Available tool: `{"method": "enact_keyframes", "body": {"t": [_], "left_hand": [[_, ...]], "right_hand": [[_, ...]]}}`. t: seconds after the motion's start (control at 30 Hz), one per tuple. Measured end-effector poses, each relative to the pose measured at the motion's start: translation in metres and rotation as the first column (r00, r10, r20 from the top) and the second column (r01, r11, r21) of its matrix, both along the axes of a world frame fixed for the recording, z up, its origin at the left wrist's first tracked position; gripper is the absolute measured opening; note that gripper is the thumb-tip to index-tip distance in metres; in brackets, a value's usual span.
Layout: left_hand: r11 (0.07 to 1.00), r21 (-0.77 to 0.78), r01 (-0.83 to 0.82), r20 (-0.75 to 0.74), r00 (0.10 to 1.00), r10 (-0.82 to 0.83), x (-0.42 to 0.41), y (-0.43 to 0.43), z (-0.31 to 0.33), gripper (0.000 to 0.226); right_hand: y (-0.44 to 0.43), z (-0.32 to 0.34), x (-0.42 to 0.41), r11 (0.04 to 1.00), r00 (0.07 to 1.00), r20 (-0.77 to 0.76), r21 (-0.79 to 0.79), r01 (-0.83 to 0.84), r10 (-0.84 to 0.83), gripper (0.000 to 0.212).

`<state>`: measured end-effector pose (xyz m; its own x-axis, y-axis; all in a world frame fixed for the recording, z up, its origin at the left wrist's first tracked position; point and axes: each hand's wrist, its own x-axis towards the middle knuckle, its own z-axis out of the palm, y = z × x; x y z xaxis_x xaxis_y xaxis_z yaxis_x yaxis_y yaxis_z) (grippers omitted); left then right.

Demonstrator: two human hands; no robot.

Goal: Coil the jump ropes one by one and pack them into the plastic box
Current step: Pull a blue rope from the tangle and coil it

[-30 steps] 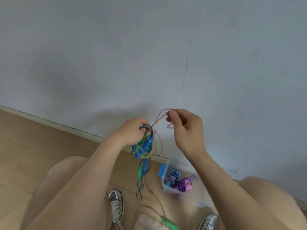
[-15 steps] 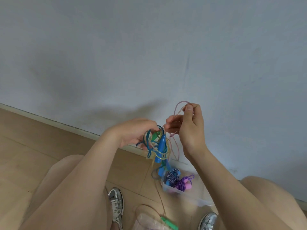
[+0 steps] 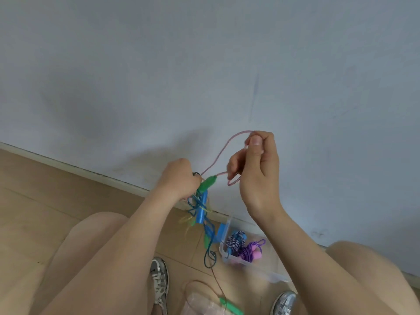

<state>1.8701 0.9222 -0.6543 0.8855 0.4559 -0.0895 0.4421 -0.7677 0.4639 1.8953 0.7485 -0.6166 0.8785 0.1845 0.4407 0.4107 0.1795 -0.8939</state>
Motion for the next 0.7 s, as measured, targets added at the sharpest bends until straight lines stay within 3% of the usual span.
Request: {"method": "enact_keyframes", "body": {"t": [0.1,0.17,0.3,0.4,0.5,0.57,0.7], "left_hand": [[0.995,0.094,0.031,-0.154,0.988,-0.016,-0.001,0.003,-0.008,0.011],[0.993,0.111,0.046,-0.230,0.973,-0.020,-0.002,0.002,-0.011,0.005],[0.994,0.093,0.052,-0.227,0.973,-0.030,0.004,0.012,-0.016,0.021],[0.992,0.062,0.112,-0.220,0.971,-0.096,0.004,0.022,-0.015,0.041],[0.988,-0.026,0.154,-0.382,0.912,-0.152,0.000,0.019,-0.013,0.045],[0.986,0.024,0.168,-0.494,0.859,-0.134,0.001,0.016,-0.019,0.036],[0.975,0.196,0.105,-0.576,0.817,0.028,0.003,0.017,-0.032,0.088]], "right_hand": [[-0.009,0.006,0.010,0.978,0.981,-0.103,0.113,0.177,-0.166,0.023],[-0.018,0.007,0.019,0.962,0.958,-0.170,0.106,0.250,-0.231,0.020],[-0.026,-0.001,0.032,0.952,0.932,-0.194,-0.063,0.299,-0.305,0.021],[-0.027,-0.001,0.033,0.938,0.926,-0.150,-0.022,0.346,-0.345,0.023],[-0.026,0.003,0.030,0.947,0.944,-0.159,0.095,0.306,-0.289,0.023],[-0.026,0.005,0.028,0.951,0.952,-0.238,0.195,0.241,-0.193,0.026],[-0.027,0.018,0.022,0.885,0.902,-0.414,0.457,0.095,0.118,0.024]]}}
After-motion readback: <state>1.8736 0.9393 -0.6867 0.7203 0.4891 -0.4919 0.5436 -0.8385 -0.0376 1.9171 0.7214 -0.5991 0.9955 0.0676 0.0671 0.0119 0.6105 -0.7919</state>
